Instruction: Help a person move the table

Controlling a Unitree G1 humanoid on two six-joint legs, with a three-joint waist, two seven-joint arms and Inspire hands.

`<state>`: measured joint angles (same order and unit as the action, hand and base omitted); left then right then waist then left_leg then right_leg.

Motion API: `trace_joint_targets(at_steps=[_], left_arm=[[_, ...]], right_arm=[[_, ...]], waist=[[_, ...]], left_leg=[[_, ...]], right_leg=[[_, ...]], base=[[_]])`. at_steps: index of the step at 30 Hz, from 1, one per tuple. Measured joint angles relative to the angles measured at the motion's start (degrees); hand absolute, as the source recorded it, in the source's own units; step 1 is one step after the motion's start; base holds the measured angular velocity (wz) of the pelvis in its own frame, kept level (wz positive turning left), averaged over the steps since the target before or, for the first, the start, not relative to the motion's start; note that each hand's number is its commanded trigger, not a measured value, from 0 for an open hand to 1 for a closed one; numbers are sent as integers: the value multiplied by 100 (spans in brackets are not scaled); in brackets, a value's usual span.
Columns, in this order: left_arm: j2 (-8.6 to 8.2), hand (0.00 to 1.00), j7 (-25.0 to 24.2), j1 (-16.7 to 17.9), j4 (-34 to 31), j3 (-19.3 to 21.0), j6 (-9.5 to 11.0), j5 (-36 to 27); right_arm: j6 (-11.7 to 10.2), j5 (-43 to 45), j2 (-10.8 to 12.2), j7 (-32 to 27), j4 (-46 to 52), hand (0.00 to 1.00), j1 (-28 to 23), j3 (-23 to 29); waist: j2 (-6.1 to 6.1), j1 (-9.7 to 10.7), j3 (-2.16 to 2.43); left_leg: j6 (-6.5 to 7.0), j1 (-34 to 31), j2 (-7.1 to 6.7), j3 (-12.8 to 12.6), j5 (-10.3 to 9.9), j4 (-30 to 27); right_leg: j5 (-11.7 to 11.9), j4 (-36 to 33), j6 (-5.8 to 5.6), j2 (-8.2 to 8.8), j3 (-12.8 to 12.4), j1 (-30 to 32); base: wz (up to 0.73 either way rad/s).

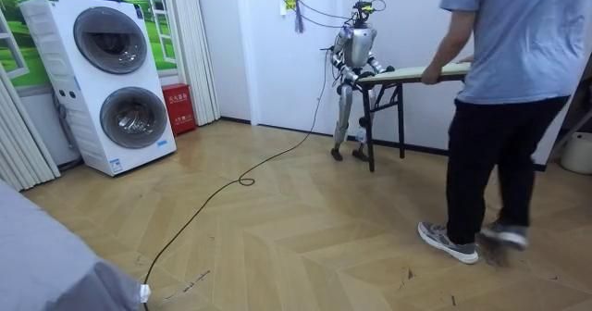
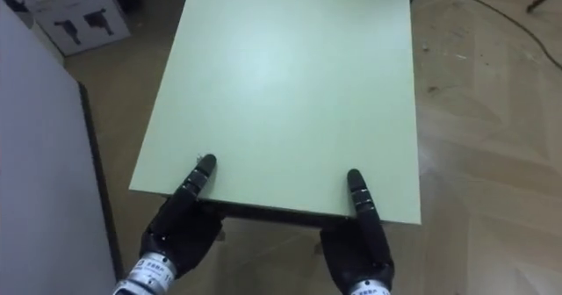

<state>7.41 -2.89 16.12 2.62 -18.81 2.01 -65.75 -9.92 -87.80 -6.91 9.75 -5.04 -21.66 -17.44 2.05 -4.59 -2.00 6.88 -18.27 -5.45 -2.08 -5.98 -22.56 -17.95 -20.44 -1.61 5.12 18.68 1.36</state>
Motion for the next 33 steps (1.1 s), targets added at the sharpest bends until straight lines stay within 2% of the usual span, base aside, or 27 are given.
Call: trace_joint_targets(at_steps=[1,3,6,8,9,10,11,13,16,19,20,21,22,23,24,25,26,27,28,29,30,31,33], left_arm=[[-5,100,-1,16,-2,-1,-1,2],[-25,100,-1,59,-2,4,-1,2],[-51,100,0,94,0,10,-6,-20],[-67,100,-17,94,-25,73,-4,-103],[-56,100,-21,94,-33,84,0,-151],[-45,100,-30,92,-35,87,1,-231],[-50,100,-29,93,-34,86,1,-278],[-58,100,-29,92,-34,93,31,-303],[-19,100,-30,97,-33,109,56,-323],[-14,100,-29,216,-12,127,55,-334],[-33,100,-29,279,16,133,54,-334],[-65,100,-31,314,17,152,54,-333],[-150,100,-78,381,29,213,59,-333],[-175,100,-124,436,44,246,70,-355],[-173,100,-125,436,76,255,70,-370],[-191,100,-99,432,217,239,59,-374],[-195,100,-30,413,298,240,61,-348],[-198,100,-15,414,325,239,61,-342],[-189,100,6,416,374,240,58,-342],[-190,100,15,414,390,239,43,-330],[-174,100,15,408,392,244,35,-330],[-134,100,15,343,436,254,0,-328],[-106,100,18,249,482,311,-104,-240]], right_arm=[[4,-1,1,0,-15,100,0,2],[7,15,-1,-1,-47,100,33,5],[7,46,-24,-6,-70,100,59,7],[81,83,-30,-73,-65,100,174,19],[117,87,-32,-98,-65,100,221,30],[166,119,-41,-144,-64,100,287,55],[194,162,-59,-164,-64,100,330,74],[237,231,-63,-183,-65,100,389,104],[330,274,-27,-212,-65,100,388,122],[428,316,-10,-270,-106,100,356,120],[475,356,-16,-281,-138,100,344,124],[495,405,-12,-287,-137,100,344,133],[529,517,22,-291,-132,100,368,164],[590,534,10,-317,-138,100,389,160],[636,534,-9,-357,-159,100,414,160],[702,605,32,-413,-266,100,404,155],[706,652,42,-422,-274,100,352,158],[706,668,43,-422,-283,100,337,158],[705,689,69,-422,-330,100,290,159],[705,660,85,-422,-335,100,217,155],[706,623,105,-422,-359,100,208,144],[706,532,117,-429,-398,100,209,123],[706,485,120,-468,-416,100,241,124]], waist=[[-2,33,0],[-9,30,2],[-26,26,2],[-37,11,15],[-38,28,15],[-43,51,17],[-46,37,20],[-41,-1,22],[-27,-68,24],[11,-65,21],[0,-32,26],[-26,21,28],[11,37,13],[107,-88,14],[137,-85,-1],[62,35,46],[54,171,50],[63,220,44],[68,331,38],[70,402,35],[70,425,35],[48,431,40],[52,403,39]], left_leg=[[-7,-14,-36,84,56,40],[-5,-18,-54,100,155,155],[13,-13,-71,-1,342,370],[-81,-15,-1,-357,427,547],[-89,-23,34,-473,419,545],[-107,-26,91,-712,355,492],[-101,-15,66,-714,315,461],[-98,-12,-18,-584,318,536],[-110,42,-110,-494,324,604],[-117,124,-170,-382,327,692],[-249,199,-236,-327,381,777],[-404,162,-245,-400,320,685],[-165,-134,140,-890,-260,-437],[-283,-315,565,-897,-1171,-1379],[-59,-364,519,-769,-1300,-1582],[60,-354,350,-629,-1352,-1637],[-11,-279,198,-541,-1305,-1468],[-63,-217,161,-549,-1264,-1360],[-57,-57,92,-570,-1169,-1132],[29,71,54,-606,-1095,-995],[38,115,62,-658,-1090,-957],[38,206,66,-784,-1091,-851],[30,344,66,-991,-1085,-616]], right_leg=[[18,62,8,-4,112,-40],[48,178,26,-21,289,-100],[71,301,50,5,586,-120],[93,393,72,122,890,-133],[95,394,69,128,952,-152],[84,384,46,145,1063,-210],[67,371,3,157,1107,-258],[90,378,-65,100,1040,-241],[120,288,-89,94,566,-169],[151,-36,-57,157,498,-104],[174,-146,-17,240,515,-76],[188,-164,8,371,556,-69],[80,-490,-109,432,597,25],[-230,-1347,-174,461,586,275],[-337,-1813,-191,497,501,478],[-440,-2455,-168,658,183,812],[-453,-2537,-179,765,-21,1087],[-428,-2496,-221,830,-96,1201],[-352,-2267,-308,910,-160,1319],[-256,-1993,-330,1002,-136,1379],[-192,-1856,-317,1025,-131,1396],[-28,-1606,-324,1038,-140,1413],[187,-1305,-321,968,-248,1441]], base=[[44],[55],[60],[38],[36],[34],[29],[24],[22],[20],[29],[26],[-10],[-19],[4],[70],[85],[89],[81],[80],[65],[50],[31]])
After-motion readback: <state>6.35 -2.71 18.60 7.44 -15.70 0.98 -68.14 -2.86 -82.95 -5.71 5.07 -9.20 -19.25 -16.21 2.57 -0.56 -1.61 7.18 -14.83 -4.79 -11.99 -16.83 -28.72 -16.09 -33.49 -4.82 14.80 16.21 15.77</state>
